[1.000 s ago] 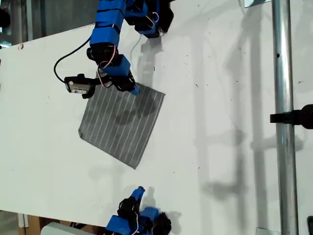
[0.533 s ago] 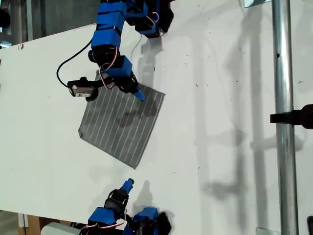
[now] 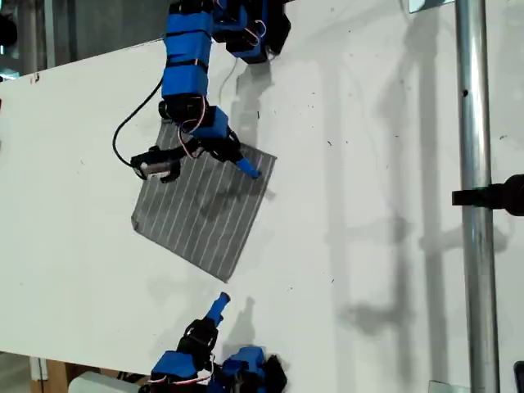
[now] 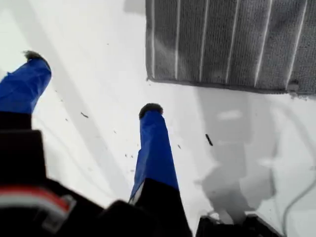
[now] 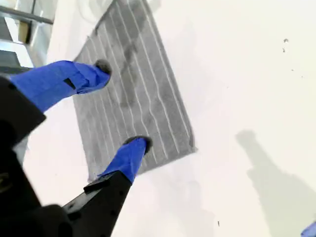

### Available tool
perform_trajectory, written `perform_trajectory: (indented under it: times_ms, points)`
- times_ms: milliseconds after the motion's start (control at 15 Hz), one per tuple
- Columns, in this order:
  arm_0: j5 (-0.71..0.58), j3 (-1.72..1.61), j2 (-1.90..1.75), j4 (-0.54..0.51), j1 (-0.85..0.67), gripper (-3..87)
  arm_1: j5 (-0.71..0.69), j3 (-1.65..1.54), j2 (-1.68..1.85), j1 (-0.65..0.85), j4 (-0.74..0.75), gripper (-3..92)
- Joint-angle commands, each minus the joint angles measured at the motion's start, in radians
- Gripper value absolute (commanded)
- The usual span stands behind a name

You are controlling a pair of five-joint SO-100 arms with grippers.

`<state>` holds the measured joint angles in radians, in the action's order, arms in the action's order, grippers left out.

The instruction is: Grasp corners of a towel and fold twice.

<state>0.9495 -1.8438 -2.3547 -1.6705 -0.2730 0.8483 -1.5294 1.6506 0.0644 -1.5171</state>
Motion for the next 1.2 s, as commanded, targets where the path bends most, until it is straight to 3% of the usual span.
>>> perform_trajectory:
  times_ms: [0,333,467,600,667,1133]
  points:
    - [0.025,-0.002,0.011,0.028,-0.014,23.6,-0.034,-0.038,-0.084,0.035,0.052,37.3]
    - [0.063,-0.043,0.008,0.04,-0.014,22.4,-0.04,0.011,-0.391,0.083,0.161,35.5]
    - [0.072,-0.058,0.008,0.048,-0.012,22.1,-0.034,0.069,-0.499,0.084,0.147,30.5]
    - [0.072,-0.071,0.006,0.055,-0.014,21.7,-0.026,0.138,-0.586,0.078,0.117,4.4]
    - [0.071,-0.071,0.008,0.057,-0.014,21.4,-0.028,0.14,-0.588,0.072,0.13,2.1]
    - [0.083,-0.02,0.078,0.103,0.003,20.6,-0.003,0.08,-0.482,-0.003,0.126,-0.2]
